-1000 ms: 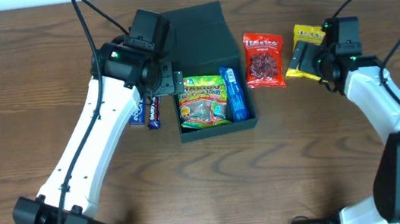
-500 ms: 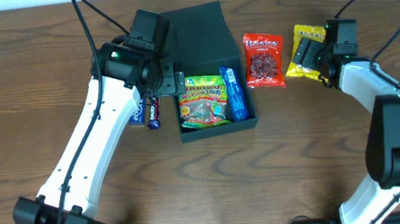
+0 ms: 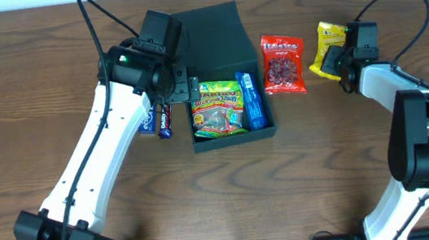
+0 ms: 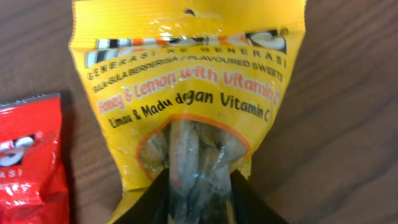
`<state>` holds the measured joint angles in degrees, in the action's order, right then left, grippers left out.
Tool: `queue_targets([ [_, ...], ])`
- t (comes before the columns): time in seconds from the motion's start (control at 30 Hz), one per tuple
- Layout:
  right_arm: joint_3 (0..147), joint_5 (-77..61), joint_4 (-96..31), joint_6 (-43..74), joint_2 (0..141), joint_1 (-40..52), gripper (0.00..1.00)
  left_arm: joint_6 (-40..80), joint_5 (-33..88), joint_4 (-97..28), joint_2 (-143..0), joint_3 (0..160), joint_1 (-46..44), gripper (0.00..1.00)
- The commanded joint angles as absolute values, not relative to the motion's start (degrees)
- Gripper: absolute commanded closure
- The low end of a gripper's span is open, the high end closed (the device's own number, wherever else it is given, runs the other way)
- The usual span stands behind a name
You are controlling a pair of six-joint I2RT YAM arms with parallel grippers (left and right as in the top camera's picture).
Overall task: Pack container
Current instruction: 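Grasp the yellow candy bag with right gripper and lift it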
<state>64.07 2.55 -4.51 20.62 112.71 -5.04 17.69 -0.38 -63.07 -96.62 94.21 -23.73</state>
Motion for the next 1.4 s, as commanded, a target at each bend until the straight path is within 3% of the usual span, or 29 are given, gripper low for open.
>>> queue_targets([
  [0.0,64.1,3.0,-7.8,20.5,114.1,-5.3,0.92,16.7,-0.3,-63.7,-95.4,94.7,-23.6,0.05],
  [0.03,64.7,3.0,-9.0,20.5,113.8,-5.3,0.98,16.7,-0.3,-63.9,-95.4,94.7,-23.6,0.05],
  [0.33,73.1,1.6,-22.4,19.9,103.9,-5.0,0.99,16.7,-0.6,-64.1,-89.6,94.7,-23.6,0.05],
  [0.8,73.9,-12.2,-31.4,-3.6,82.0,7.6,0.99,16.7,-0.5,-71.0,-69.3,94.7,-23.6,0.05],
  [1.03,73.8,-30.8,-36.2,-23.2,80.8,15.3,0.99,16.7,-0.5,-75.2,-61.1,94.7,-23.6,0.05],
  [1.37,73.7,-33.5,-37.6,-60.8,84.1,23.4,0.99,16.7,-0.6,-76.9,-58.4,94.7,-23.6,0.05],
])
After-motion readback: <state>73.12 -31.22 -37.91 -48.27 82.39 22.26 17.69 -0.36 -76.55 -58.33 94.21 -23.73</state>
